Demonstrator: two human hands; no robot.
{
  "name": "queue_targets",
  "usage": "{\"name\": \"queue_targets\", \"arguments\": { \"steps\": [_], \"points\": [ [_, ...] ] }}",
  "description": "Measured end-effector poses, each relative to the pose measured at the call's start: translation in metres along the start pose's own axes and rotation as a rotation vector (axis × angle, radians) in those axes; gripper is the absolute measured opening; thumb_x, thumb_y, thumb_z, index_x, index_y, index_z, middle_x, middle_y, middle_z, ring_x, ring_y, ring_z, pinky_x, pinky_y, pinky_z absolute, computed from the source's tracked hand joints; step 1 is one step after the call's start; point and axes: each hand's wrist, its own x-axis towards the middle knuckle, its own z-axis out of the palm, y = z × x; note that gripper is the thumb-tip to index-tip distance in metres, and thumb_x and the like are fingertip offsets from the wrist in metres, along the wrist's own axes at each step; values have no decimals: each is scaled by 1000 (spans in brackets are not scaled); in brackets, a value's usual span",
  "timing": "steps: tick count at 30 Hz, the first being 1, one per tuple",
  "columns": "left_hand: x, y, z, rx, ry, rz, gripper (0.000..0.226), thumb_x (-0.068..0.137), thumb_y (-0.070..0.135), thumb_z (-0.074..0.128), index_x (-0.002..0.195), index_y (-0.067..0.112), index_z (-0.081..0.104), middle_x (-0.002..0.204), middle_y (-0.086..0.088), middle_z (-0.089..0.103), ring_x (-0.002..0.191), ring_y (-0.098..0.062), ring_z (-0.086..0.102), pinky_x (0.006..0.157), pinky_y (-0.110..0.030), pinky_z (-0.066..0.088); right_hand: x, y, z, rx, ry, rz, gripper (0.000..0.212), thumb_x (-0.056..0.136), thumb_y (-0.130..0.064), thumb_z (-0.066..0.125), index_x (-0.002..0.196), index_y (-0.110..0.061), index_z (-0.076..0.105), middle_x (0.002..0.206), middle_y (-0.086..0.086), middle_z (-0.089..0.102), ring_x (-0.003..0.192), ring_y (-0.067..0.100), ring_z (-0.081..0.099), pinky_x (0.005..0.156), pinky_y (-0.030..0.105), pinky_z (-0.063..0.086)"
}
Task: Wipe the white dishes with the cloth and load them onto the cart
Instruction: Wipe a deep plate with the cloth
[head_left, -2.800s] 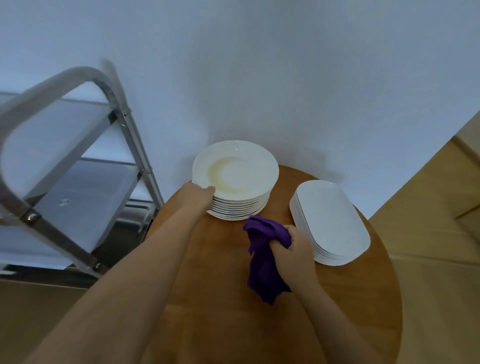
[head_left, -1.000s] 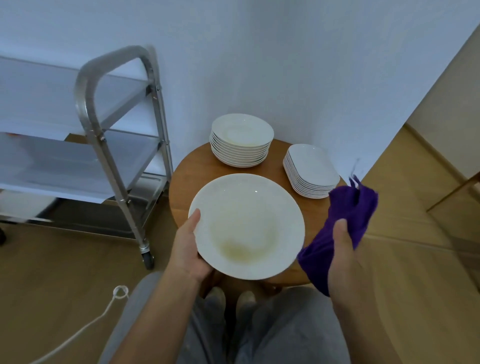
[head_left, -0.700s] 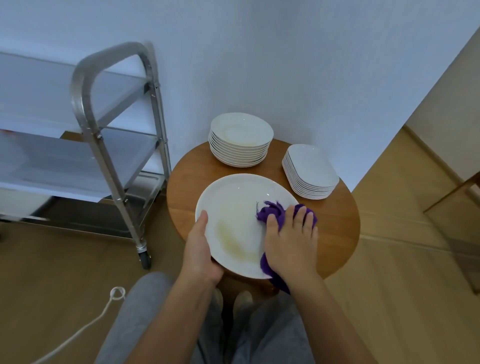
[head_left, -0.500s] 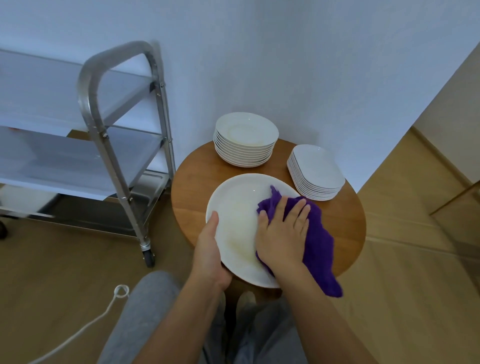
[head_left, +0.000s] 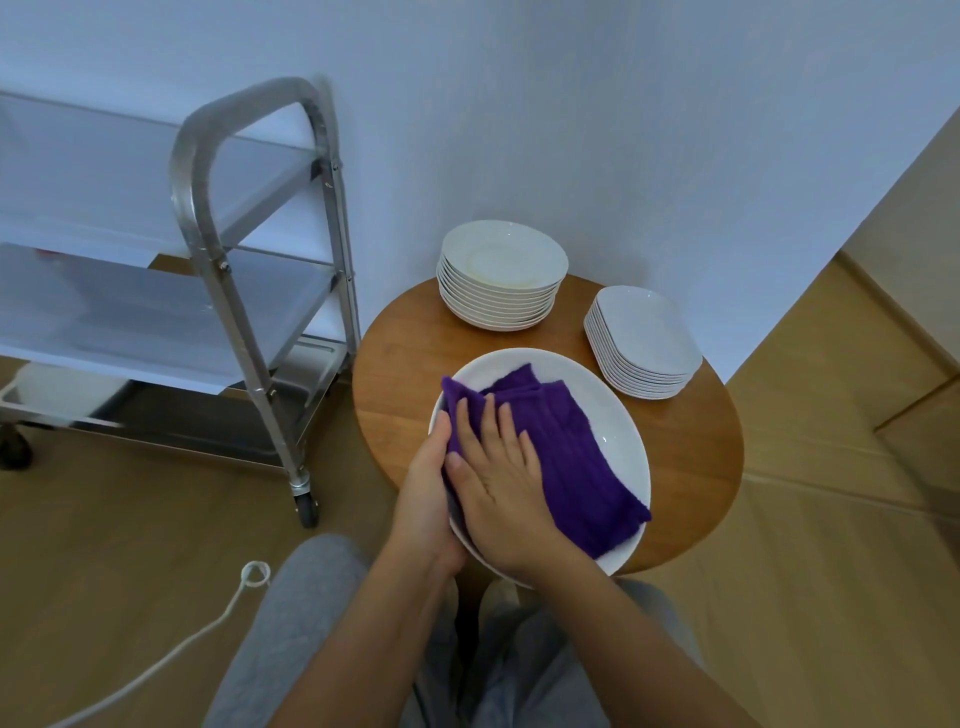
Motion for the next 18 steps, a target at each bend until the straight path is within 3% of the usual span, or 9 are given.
{"name": "queue_targets", "arguments": {
  "steps": [2,4,8,14,18],
  "points": [
    [0,-1,-2,-47,40,13,34,92,51,39,97,25,60,76,9,74,69,-5,70,55,-23,54,-3,0,1,-32,-64,-57,55,93,-36,-4,145,-27,-19,158,1,-9,134,12,-29,103,29,-23],
    [-1,-2,-3,-92,99,31,34,91,50,45,99,23,64,85,0,75,75,-13,72,62,-30,55,-8,4,1,-100,-114,-127,54,98,-33,6,147,-26,-15,158,0,-11,132,11,-31,106,31,-21],
    [-4,3,-9,-138,119,-16,37,87,49,52,104,20,65,93,-8,74,81,-26,71,64,-39,59,-21,21,-17,-25,-282,-283,54,96,-45,5,148,-34,-5,157,-11,-10,127,-1,-33,99,22,-24],
    [-12,12,-7,-199,-61,-144,43,79,48,56,111,19,60,95,-15,73,81,-32,71,67,-45,58,-44,54,-38,-64,-424,-409,41,99,-49,13,133,-55,-9,138,-29,-30,124,-9,-40,97,16,-29],
    [-15,18,-7,-205,-227,-127,45,81,43,50,119,20,57,103,-15,70,84,-31,69,68,-43,57,-55,74,-49,-197,-392,-377,40,97,-53,11,125,-67,-15,136,-29,-36,126,-4,-41,101,24,-32]
  ]
}}
